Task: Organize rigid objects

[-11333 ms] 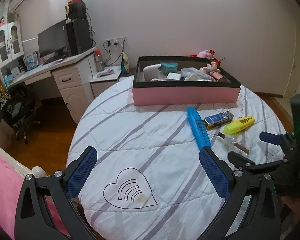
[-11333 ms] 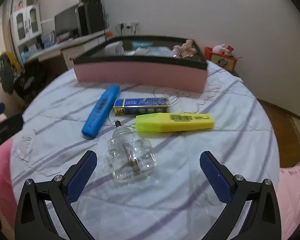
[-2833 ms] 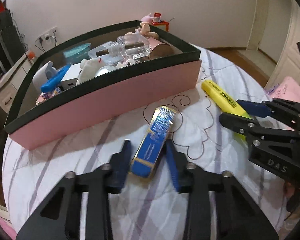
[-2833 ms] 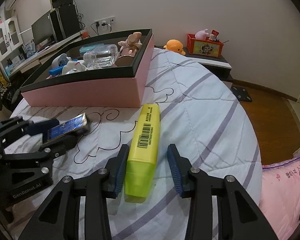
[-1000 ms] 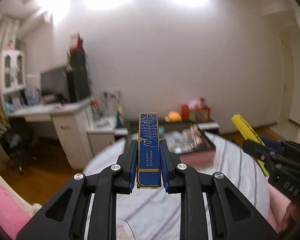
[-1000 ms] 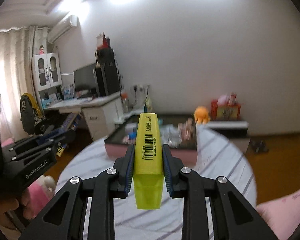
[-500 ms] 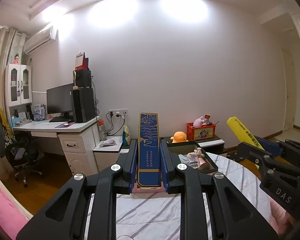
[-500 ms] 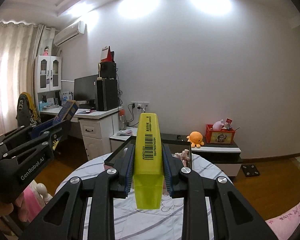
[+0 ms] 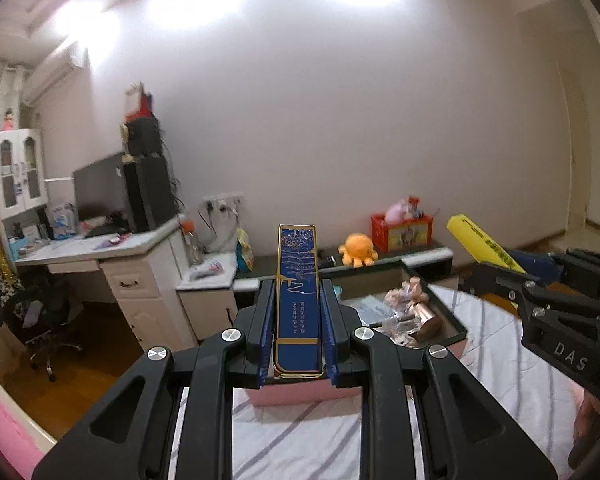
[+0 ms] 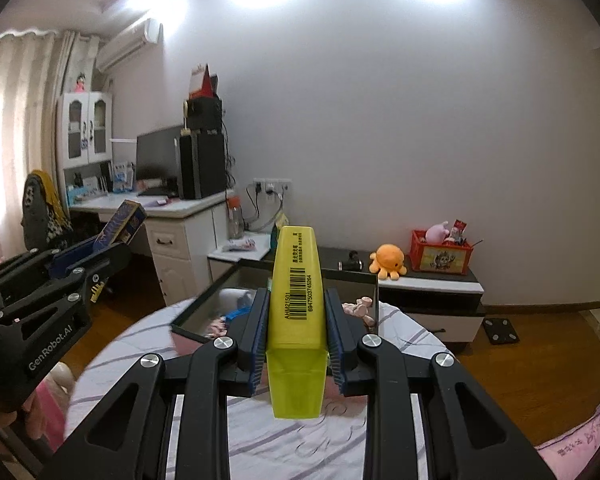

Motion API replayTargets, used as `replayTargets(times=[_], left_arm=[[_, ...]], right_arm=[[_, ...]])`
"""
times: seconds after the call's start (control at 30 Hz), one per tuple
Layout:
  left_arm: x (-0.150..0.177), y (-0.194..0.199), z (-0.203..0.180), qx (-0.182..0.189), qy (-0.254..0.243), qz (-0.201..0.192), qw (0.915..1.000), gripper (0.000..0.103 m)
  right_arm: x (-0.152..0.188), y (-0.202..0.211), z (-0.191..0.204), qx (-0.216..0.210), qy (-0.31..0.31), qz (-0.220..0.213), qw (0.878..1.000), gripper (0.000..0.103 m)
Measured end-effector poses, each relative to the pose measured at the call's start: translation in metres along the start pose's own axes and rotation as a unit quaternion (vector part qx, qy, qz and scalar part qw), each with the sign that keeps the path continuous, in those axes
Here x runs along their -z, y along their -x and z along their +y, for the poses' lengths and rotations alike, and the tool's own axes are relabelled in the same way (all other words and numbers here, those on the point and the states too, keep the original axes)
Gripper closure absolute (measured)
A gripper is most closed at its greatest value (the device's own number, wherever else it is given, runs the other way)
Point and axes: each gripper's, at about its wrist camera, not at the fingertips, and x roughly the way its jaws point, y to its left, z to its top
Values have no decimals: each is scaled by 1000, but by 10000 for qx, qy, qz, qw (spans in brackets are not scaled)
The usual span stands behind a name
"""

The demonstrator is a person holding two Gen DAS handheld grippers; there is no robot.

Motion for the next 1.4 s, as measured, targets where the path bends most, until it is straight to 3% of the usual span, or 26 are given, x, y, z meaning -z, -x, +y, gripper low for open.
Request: replayTargets(times=[0.2,0.43,0.6,0.73,0.8,0.87,0.9,0.93,1.0,1.07,1.1,1.13,1.2,1.27,1.3,1.33,1.4], left_arm=[[3,-92,-1,245,3,747,9969,82],[22,-169,-18,424,-256,1641,9852,82],[28,-190,-19,437,-297,1874,9809,81],[27,-195,-19,329,-302,1828,9821,81],[27,-198,-18,285,-314,1856,9817,69],[27,-197,-18,275,-305,1832,9822,53],[26,-197,-17,191,-324,1808,9828,49],[26,-195,-15,136,-344,1774,9834,46],[25,-190,-9,99,-300,1755,9840,32],[21,-181,-2,51,-212,1654,9860,23],[19,-178,0,5,-196,1616,9867,20],[17,-174,2,-42,-179,1590,9871,18],[13,-163,8,-46,-95,1530,9882,4],[8,-146,13,0,14,1383,9904,2],[5,-137,15,-8,51,1311,9914,0],[3,-128,16,-41,67,1255,9921,0],[-2,-107,17,-10,68,1124,9936,0]], right_arm=[[-1,-79,-24,36,-28,694,9976,76],[18,-151,-33,106,117,1598,9870,76],[20,-173,-30,184,174,1862,9822,76],[17,-184,-31,97,124,1874,9822,75],[17,-187,-33,-7,-18,1893,9819,75],[16,-188,-34,-30,-106,1885,9820,65],[16,-186,-33,-10,-122,1833,9830,53],[15,-185,-34,7,-136,1804,9835,49],[12,-182,-36,-106,-236,1773,9838,48],[9,-175,-40,-177,-337,1721,9844,47],[7,-168,-41,-146,-369,1651,9855,40],[4,-165,-42,-100,-384,1604,9863,24],[0,-150,-45,-63,-446,1456,9883,17],[-4,-139,-44,-120,-499,1378,9891,16],[-6,-131,-43,-119,-494,1347,9896,13],[-8,-123,-40,-93,-464,1290,9905,2],[-12,-104,-34,-52,-383,1109,9931,0]])
